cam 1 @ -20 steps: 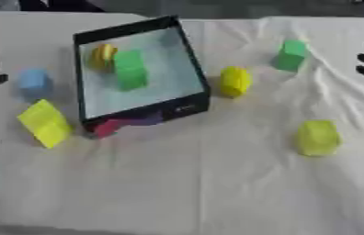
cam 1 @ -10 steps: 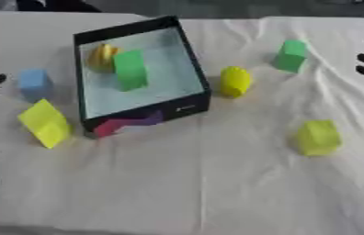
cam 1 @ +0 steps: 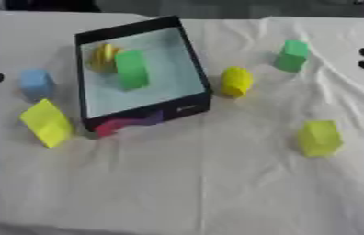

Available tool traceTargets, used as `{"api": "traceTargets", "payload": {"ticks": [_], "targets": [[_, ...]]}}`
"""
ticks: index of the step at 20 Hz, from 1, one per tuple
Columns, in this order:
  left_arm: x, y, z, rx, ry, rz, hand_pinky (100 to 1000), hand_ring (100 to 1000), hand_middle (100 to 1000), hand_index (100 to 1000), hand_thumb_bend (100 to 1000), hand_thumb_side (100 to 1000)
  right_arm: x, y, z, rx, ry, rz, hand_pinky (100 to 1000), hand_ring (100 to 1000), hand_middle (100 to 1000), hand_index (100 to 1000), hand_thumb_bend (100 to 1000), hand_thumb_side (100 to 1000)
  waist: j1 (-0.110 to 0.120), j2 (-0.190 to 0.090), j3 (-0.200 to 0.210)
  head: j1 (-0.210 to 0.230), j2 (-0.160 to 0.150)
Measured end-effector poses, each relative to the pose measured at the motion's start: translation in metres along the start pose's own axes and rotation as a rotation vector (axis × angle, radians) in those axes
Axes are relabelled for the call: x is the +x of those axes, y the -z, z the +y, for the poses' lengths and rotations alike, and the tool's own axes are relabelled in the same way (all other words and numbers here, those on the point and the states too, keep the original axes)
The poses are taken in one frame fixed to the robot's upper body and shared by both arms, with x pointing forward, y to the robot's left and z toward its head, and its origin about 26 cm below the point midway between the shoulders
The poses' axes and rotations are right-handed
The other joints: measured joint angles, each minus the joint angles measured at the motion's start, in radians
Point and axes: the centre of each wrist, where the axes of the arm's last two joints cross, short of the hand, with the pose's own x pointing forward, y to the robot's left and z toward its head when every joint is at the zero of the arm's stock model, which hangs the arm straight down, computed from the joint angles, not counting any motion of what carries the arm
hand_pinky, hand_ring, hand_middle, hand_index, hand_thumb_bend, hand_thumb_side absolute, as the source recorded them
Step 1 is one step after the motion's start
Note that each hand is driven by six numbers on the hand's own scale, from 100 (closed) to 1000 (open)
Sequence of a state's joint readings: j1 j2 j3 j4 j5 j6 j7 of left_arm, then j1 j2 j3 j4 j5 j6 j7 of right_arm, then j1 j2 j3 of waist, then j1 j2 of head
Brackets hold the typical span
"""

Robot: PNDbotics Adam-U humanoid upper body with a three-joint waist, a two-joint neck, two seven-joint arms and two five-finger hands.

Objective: Pick up objects on the table and place them in the box.

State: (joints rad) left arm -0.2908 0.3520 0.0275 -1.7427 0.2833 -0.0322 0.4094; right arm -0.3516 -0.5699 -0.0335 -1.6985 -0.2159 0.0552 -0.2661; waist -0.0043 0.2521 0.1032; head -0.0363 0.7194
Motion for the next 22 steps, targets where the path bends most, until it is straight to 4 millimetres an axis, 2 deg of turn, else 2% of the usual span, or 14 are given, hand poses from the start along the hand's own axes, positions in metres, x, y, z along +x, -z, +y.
{"api": "traceTargets", "payload": {"ticks": [4,6,12,13,14,15,21,22], "targets": [[0.001,0.001,0.003,-0.002,0.013,-0.004,728,775,766,811,123,806,0.028,0.005,-0.022,0.172,-0.187,0.007,823,840,842,863,100,647,-0.01,0.0,-0.005,0.005,0.0],[0.001,0.001,0.003,-0.001,0.016,-0.004,728,775,766,811,122,806,0.042,0.006,-0.03,0.279,-0.28,0.033,825,841,841,867,100,616,-0.013,0.0,-0.006,0.007,0.0],[0.001,0.001,0.006,-0.005,0.035,-0.005,728,775,765,810,118,809,0.083,0.002,-0.041,0.595,-0.533,0.124,834,851,849,885,100,612,-0.02,0.0,-0.006,0.004,-0.001],[0.001,0.001,0.006,-0.006,0.037,-0.005,728,774,765,810,116,810,0.087,0.001,-0.041,0.64,-0.565,0.142,838,855,856,901,100,562,-0.021,0.0,-0.004,0.002,-0.003],[0.001,0.001,0.007,-0.008,0.04,-0.005,728,774,765,810,116,810,0.09,0.0,-0.041,0.683,-0.595,0.155,838,855,856,901,100,562,-0.022,0.0,-0.002,0.0,-0.005],[0.002,0.001,0.007,-0.009,0.04,-0.005,729,775,763,809,116,809,0.094,-0.001,-0.041,0.719,-0.621,0.16,839,855,861,914,100,495,-0.023,0.0,-0.001,-0.002,-0.005],[0.001,0.001,0.005,-0.019,0.042,0.0,728,775,763,808,115,808,0.1,-0.01,-0.032,0.899,-0.751,0.146,840,857,852,879,100,431,-0.023,0.0,0.005,-0.008,-0.009],[0.001,0.001,0.005,-0.019,0.042,0.0,728,775,763,808,114,809,0.098,-0.011,-0.031,0.926,-0.768,0.148,841,853,854,875,132,387,-0.023,0.0,0.006,-0.009,-0.009]]}}
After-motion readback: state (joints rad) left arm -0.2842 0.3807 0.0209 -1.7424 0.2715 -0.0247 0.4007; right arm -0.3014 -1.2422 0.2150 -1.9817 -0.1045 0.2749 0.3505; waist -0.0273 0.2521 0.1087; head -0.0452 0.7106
